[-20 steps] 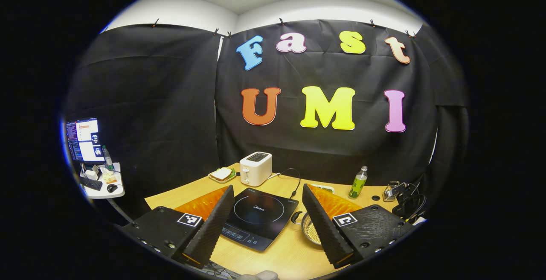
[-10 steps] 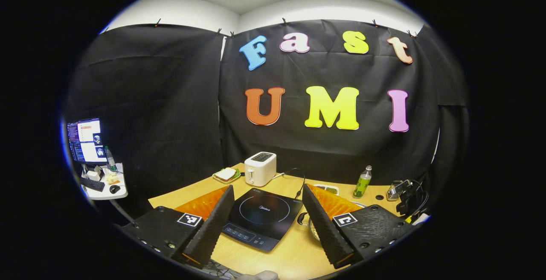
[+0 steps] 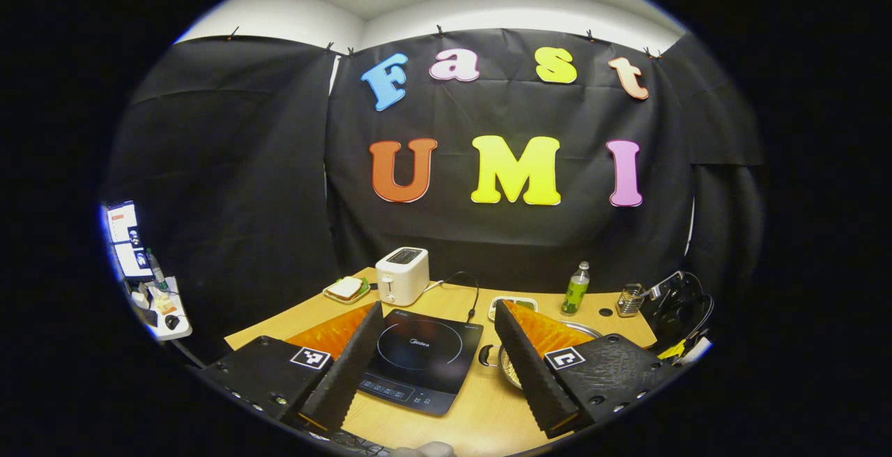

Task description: First push the handle of the pot to place it horizontally, then grasp the pot with both hands and set it on the induction cooktop.

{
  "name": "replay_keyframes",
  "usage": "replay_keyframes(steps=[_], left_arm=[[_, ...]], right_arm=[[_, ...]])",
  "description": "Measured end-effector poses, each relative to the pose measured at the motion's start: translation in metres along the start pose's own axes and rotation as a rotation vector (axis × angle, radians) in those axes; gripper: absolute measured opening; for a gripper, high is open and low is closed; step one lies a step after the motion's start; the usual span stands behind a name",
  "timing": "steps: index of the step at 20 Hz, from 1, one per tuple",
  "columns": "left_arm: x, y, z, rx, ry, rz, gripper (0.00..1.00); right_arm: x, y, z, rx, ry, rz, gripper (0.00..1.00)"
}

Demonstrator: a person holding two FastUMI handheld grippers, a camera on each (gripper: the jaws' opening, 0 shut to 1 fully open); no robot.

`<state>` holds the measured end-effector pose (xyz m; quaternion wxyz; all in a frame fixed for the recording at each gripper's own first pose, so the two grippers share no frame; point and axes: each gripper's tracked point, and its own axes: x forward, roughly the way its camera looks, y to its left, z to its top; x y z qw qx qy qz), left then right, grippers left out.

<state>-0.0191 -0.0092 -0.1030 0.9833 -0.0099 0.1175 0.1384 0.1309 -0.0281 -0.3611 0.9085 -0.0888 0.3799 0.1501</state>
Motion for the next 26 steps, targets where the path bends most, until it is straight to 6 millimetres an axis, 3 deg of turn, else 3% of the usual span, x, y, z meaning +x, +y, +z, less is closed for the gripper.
replay_keyframes(steps=[1,3,6,8,11,14,19,22,26], left_arm=[[0.004,-0.002,-0.002,-0.003,0.004,-0.029,0.95],[0.009,-0.003,-0.006,-0.002,0.006,-0.082,0.96],[0.02,-0.007,-0.017,0.014,0.02,-0.166,0.96],[0.027,-0.01,-0.027,0.031,0.031,-0.209,0.96],[0.039,-0.021,-0.05,0.065,0.057,-0.263,0.95],[0.054,-0.039,-0.089,0.066,0.143,-0.3,0.95],[0.096,-0.061,-0.156,0.13,0.251,-0.267,0.96],[0.127,-0.079,-0.184,0.137,0.309,-0.262,0.96],[0.171,-0.087,-0.214,0.146,0.38,-0.225,0.96]], right_arm=[[-0.011,0.002,0.0,0.013,-0.018,-0.016,0.05],[-0.031,0.011,0.0,0.039,-0.053,-0.033,0.23],[-0.056,0.017,-0.004,0.091,-0.092,-0.088,0.87],[-0.068,0.018,-0.008,0.139,-0.121,-0.127,0.89],[-0.075,0.02,-0.02,0.229,-0.127,-0.156,0.83],[-0.068,0.019,-0.029,0.301,-0.108,-0.129,0.95],[-0.028,0.008,-0.019,0.32,-0.078,-0.085,0.96],[0.004,0.004,-0.004,0.311,-0.056,-0.042,0.93],[0.046,-0.013,0.014,0.277,-0.021,-0.029,0.92]])
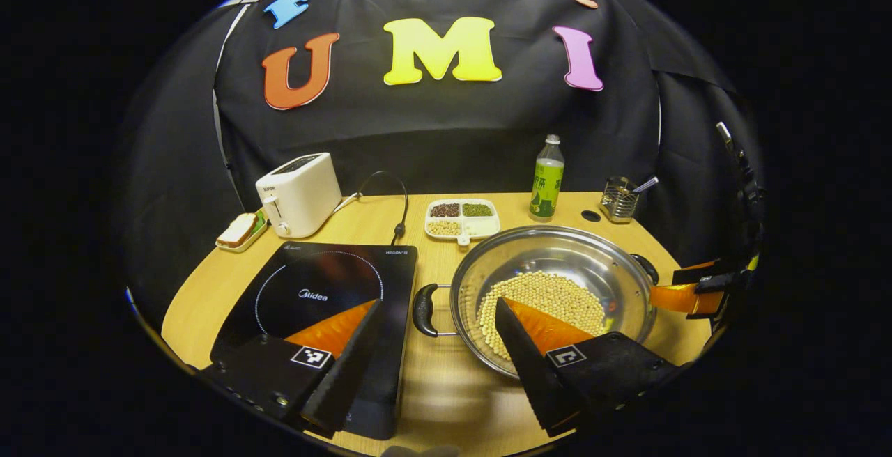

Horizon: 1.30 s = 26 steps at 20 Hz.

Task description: First push the handle of the pot to place it horizontally, then grasp the pot with both hands and set it on the induction cooktop.

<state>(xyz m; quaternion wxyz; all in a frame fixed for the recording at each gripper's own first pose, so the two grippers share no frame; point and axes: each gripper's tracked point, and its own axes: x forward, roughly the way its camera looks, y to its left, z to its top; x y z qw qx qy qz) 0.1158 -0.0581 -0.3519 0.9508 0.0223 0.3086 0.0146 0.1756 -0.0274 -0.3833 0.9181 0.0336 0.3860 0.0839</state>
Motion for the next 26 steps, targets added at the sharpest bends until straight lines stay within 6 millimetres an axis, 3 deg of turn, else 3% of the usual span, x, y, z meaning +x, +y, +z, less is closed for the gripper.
replay_keyframes(steps=[3,7,14,16,18,19,21,26], left_arm=[[0.034,0.001,-0.011,0.0,0.053,0.018,0.96],[0.06,-0.002,-0.022,-0.011,0.107,0.014,0.96],[0.074,-0.016,-0.033,-0.006,0.159,0.004,0.96],[0.077,-0.014,-0.033,0.007,0.159,0.02,0.97],[0.079,-0.007,-0.034,0.006,0.164,0.043,0.88],[0.08,-0.005,-0.035,-0.004,0.172,0.049,0.79],[0.08,-0.007,-0.035,-0.036,0.198,0.035,0.72],[0.082,-0.007,-0.037,-0.107,0.285,-0.005,0.66]], right_arm=[[0.029,-0.006,0.013,-0.016,0.032,0.001,0.92],[0.052,-0.008,0.018,-0.031,0.067,0.007,0.93],[0.069,-0.008,0.01,-0.022,0.126,0.028,0.92],[0.07,-0.007,0.008,-0.021,0.138,0.031,0.83],[0.071,-0.009,0.006,-0.015,0.15,0.019,0.75],[0.071,-0.01,0.006,-0.012,0.159,0.014,0.75],[0.072,-0.01,0.006,0.011,0.165,0.0,0.72],[0.071,-0.011,0.006,0.022,0.188,-0.027,0.67]])
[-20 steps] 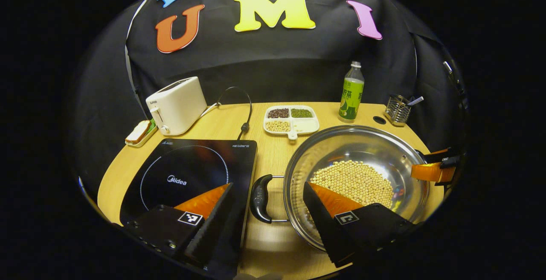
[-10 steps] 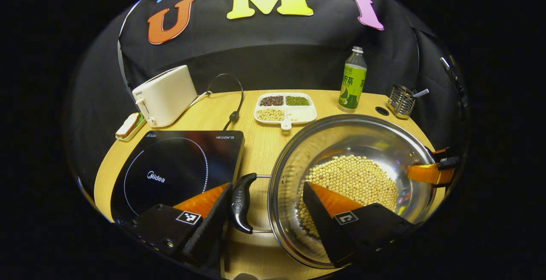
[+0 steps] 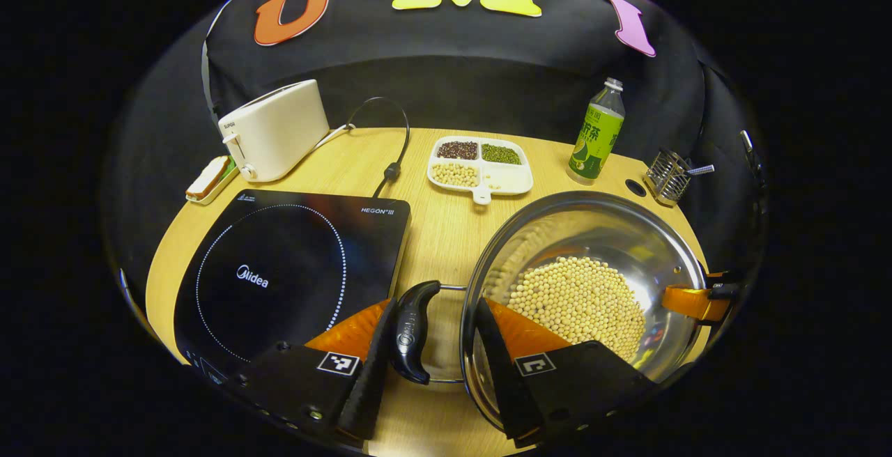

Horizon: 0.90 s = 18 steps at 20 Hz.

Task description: First push the handle of the pot to place it horizontally, then grasp the pot with both hands and set it on the induction cooktop.

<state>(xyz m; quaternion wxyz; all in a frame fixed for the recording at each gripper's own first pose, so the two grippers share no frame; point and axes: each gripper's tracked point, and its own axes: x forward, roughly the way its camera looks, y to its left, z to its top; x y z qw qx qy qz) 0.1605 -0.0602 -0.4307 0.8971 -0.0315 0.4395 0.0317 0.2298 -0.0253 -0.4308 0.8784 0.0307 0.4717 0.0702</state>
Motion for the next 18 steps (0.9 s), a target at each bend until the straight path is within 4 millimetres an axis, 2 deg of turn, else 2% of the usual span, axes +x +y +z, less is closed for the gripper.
replay_keyframes(steps=[5,10,14,16,18], left_arm=[[-0.01,0.001,0.0,0.02,0.056,0.01,0.56],[-0.031,0.017,0.015,0.046,-0.006,0.008,0.56],[-0.062,0.038,0.03,0.058,-0.051,-0.026,0.56],[-0.074,0.058,0.036,0.068,-0.068,-0.036,0.56],[-0.085,0.086,0.038,0.076,-0.08,-0.04,0.56]], right_arm=[[0.0,0.002,0.002,0.017,-0.013,0.008,0.6],[-0.032,0.018,0.008,0.035,-0.068,0.015,0.58],[-0.06,0.05,0.013,0.044,-0.106,-0.004,0.59],[-0.072,0.074,0.012,0.051,-0.118,-0.012,0.58],[-0.083,0.102,0.007,0.061,-0.122,-0.01,0.59]])
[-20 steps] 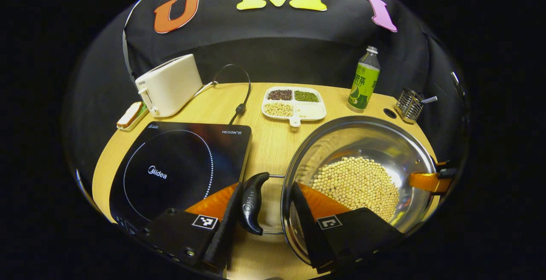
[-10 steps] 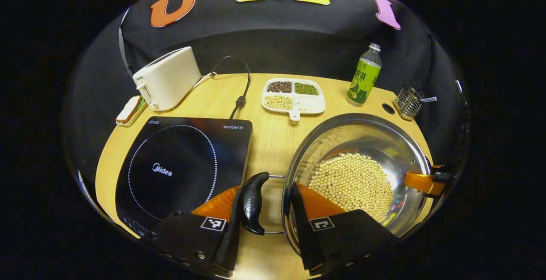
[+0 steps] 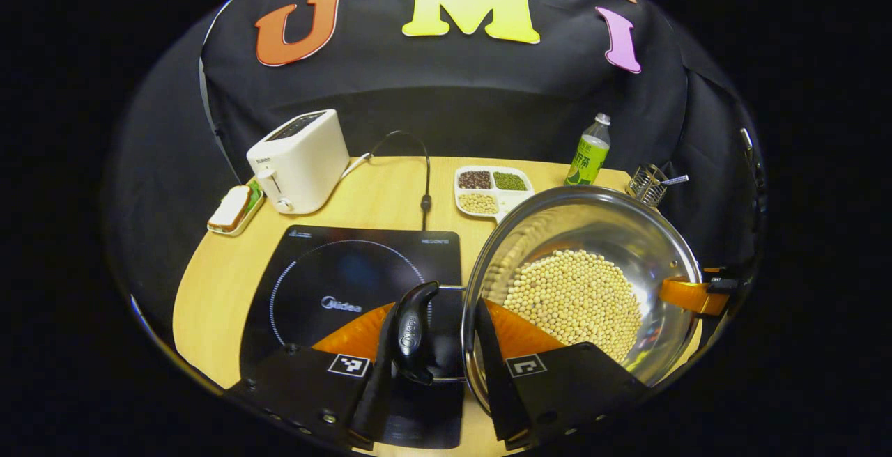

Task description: First push the handle of the pot to place it horizontally, then grasp the pot with both hands and set it on the induction cooktop.

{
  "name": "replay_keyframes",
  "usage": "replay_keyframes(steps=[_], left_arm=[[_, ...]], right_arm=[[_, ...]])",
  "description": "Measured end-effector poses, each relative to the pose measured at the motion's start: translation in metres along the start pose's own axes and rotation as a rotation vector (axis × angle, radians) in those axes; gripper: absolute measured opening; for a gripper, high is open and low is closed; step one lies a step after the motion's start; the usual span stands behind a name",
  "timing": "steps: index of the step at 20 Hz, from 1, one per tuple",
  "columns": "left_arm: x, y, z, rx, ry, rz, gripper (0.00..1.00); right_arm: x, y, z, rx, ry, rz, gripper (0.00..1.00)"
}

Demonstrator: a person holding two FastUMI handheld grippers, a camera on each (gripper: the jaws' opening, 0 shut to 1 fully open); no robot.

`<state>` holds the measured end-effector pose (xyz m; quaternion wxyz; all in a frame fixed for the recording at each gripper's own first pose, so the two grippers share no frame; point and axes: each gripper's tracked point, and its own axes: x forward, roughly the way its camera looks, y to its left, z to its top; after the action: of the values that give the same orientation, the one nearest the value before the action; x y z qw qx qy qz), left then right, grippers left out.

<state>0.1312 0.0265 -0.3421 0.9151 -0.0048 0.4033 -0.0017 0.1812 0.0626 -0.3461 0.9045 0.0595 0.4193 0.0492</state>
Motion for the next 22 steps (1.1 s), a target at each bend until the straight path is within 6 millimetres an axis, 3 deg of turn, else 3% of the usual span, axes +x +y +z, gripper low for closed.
replay_keyframes(steps=[6,11,16,22], left_arm=[[-0.025,0.082,-0.003,0.005,-0.004,0.015,0.56],[-0.031,0.142,-0.011,-0.001,0.008,0.038,0.56],[-0.026,0.183,-0.019,-0.025,0.026,0.059,0.56],[-0.009,0.214,-0.021,-0.009,0.044,0.06,0.56]], right_arm=[[-0.007,0.088,-0.011,0.007,0.003,0.018,0.59],[0.0,0.148,-0.02,0.003,0.025,0.036,0.58],[0.013,0.189,-0.023,-0.006,0.045,0.046,0.59],[0.033,0.218,-0.024,0.004,0.078,0.038,0.59]])
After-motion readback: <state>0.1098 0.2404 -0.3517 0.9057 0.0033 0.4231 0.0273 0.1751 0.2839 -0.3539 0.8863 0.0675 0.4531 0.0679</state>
